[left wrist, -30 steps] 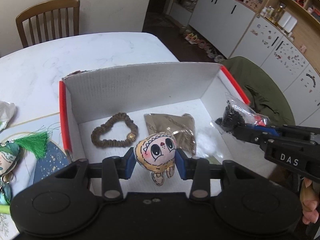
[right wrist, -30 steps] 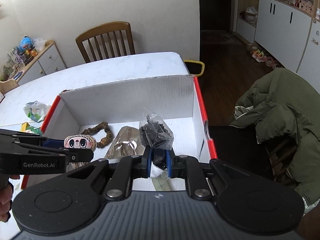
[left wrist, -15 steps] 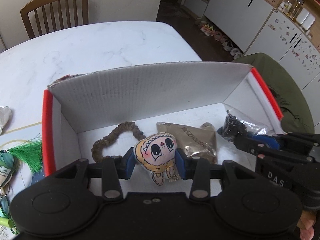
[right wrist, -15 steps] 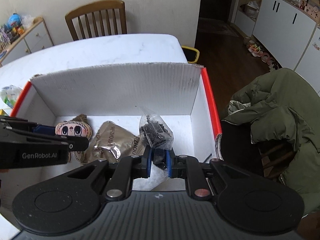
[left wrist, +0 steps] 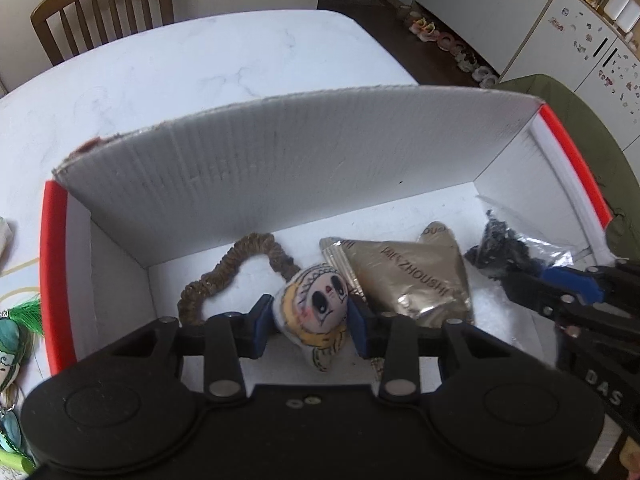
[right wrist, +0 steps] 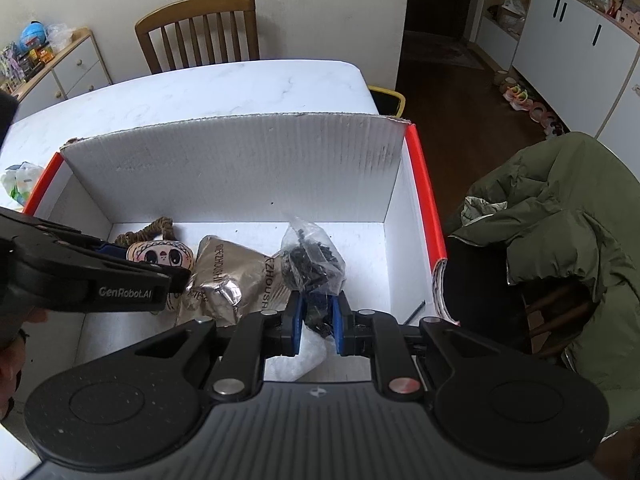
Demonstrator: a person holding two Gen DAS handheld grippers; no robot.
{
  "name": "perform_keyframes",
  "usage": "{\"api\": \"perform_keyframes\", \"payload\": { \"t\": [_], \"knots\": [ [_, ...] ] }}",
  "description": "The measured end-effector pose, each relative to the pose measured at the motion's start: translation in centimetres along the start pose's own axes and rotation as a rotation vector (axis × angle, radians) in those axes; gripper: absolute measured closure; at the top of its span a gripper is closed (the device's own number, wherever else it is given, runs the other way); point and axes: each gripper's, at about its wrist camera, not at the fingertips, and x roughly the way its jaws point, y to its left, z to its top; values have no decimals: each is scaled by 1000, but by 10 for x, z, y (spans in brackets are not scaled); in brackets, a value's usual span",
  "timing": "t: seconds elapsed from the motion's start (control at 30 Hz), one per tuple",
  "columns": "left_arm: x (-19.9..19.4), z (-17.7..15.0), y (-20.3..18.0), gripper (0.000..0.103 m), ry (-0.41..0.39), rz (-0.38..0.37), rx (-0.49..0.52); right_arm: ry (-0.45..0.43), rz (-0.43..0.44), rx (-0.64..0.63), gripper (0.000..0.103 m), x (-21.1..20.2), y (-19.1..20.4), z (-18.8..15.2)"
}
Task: Organize objects
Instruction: 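Lower the doll and bag into the shoebox and open both tools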
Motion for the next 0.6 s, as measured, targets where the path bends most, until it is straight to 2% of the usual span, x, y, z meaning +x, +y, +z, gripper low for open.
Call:
{"api": "perform_keyframes", "payload": {
  "t": [0.3, 0.33, 0.4, 0.6],
  "knots": [
    [-6, -3, -1, 56, -1, 10, -1, 4, 36, 2, 86, -10, -5, -6],
    [-7, -4, -1, 55, -4, 5, -4, 4, 43, 4, 84, -11, -5, -7],
    [-10, -2, 1, 47, -18, 2, -8, 1, 63, 7, 81, -14, -6, -9],
    [-26, -6, -2, 45, -52, -22, -3, -19, 90, 16, 73, -25, -7, -13]
  ]
}}
